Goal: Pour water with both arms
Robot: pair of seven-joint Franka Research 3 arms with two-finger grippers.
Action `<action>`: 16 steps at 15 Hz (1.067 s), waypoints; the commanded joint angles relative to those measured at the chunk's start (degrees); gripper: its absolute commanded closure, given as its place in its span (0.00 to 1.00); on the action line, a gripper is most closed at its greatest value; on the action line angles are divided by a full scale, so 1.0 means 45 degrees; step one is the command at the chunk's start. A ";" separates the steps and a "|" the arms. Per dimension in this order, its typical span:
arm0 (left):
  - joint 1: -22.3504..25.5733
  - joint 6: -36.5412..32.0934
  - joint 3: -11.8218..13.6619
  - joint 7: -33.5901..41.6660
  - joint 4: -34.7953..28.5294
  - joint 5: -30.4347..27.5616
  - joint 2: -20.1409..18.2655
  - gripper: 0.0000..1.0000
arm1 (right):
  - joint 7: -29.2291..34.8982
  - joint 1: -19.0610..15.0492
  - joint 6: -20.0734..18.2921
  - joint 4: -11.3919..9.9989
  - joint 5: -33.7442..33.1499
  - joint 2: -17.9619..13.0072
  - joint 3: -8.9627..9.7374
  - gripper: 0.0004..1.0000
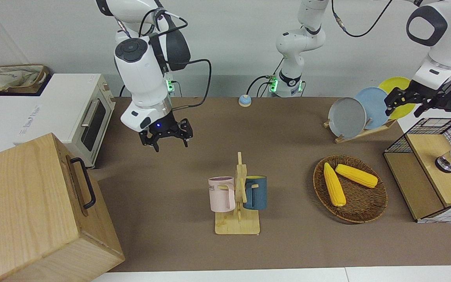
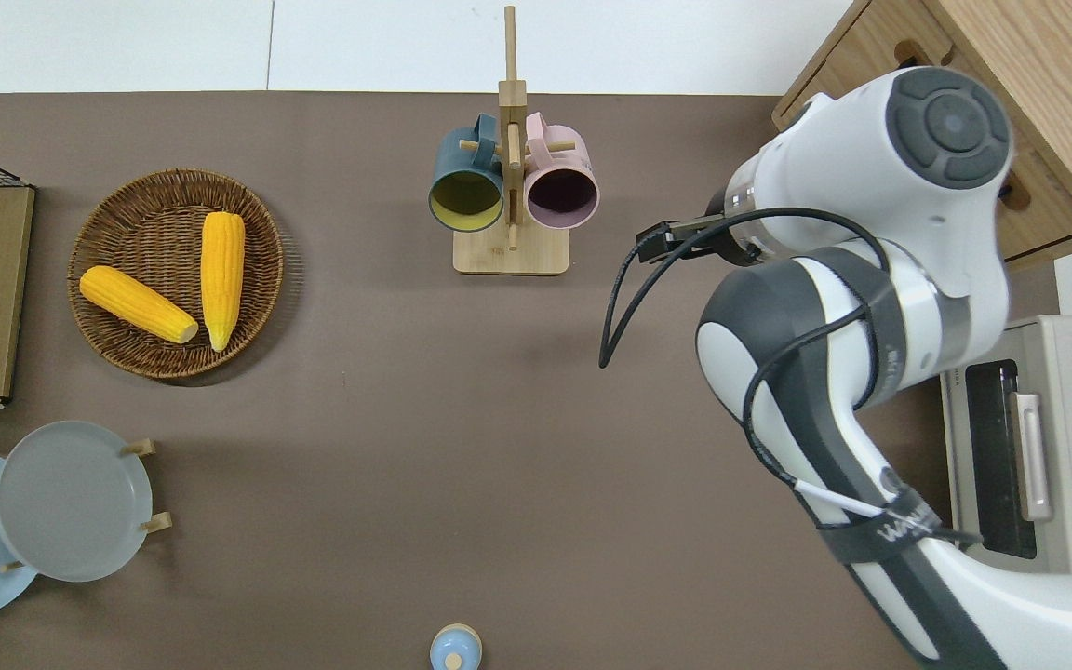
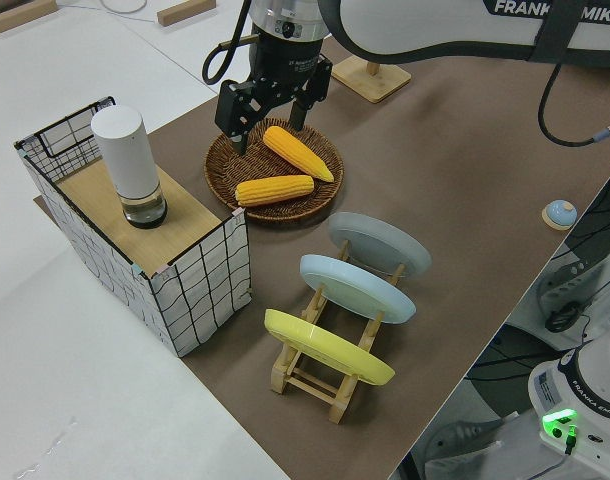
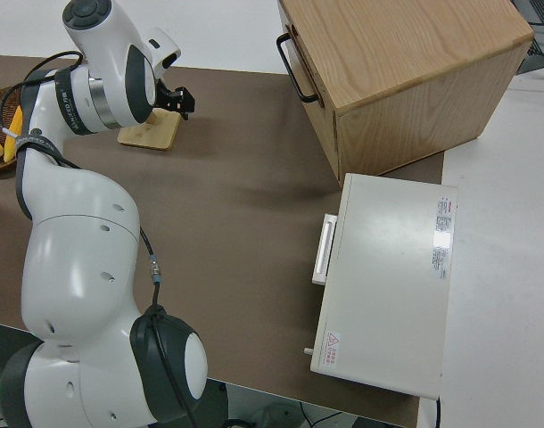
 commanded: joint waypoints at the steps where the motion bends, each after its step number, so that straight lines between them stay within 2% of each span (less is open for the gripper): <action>1: 0.0818 0.0974 -0.0123 0.1433 0.0321 -0.0246 0.0621 0.00 | -0.0352 0.0748 0.1577 0.0175 -0.0618 0.0812 -0.0028 0.01; 3: 0.1422 0.1423 -0.0123 0.2039 0.0399 -0.0575 0.0914 0.00 | -0.0410 0.0808 0.2748 0.0447 -0.1575 0.1359 -0.0028 0.01; 4: 0.1773 0.1754 -0.0123 0.2351 0.0555 -0.1158 0.1089 0.00 | -0.0565 0.0808 0.3101 0.0622 -0.1753 0.1613 -0.0009 0.01; 8: 0.3024 0.2671 -0.0162 0.3739 0.1492 -0.3171 0.2105 0.00 | -0.2458 0.0731 0.5014 0.0897 -0.2144 0.2102 -0.0028 0.01; 11: 0.3105 0.3942 -0.0163 0.4170 0.1435 -0.4245 0.2340 0.00 | -0.2500 0.0749 0.5447 0.1073 -0.2165 0.2279 -0.0028 0.02; 16: 0.3066 0.5584 -0.0318 0.4444 0.1337 -0.6766 0.2848 0.00 | -0.2539 0.0789 0.5839 0.1112 -0.2516 0.2318 -0.0048 0.22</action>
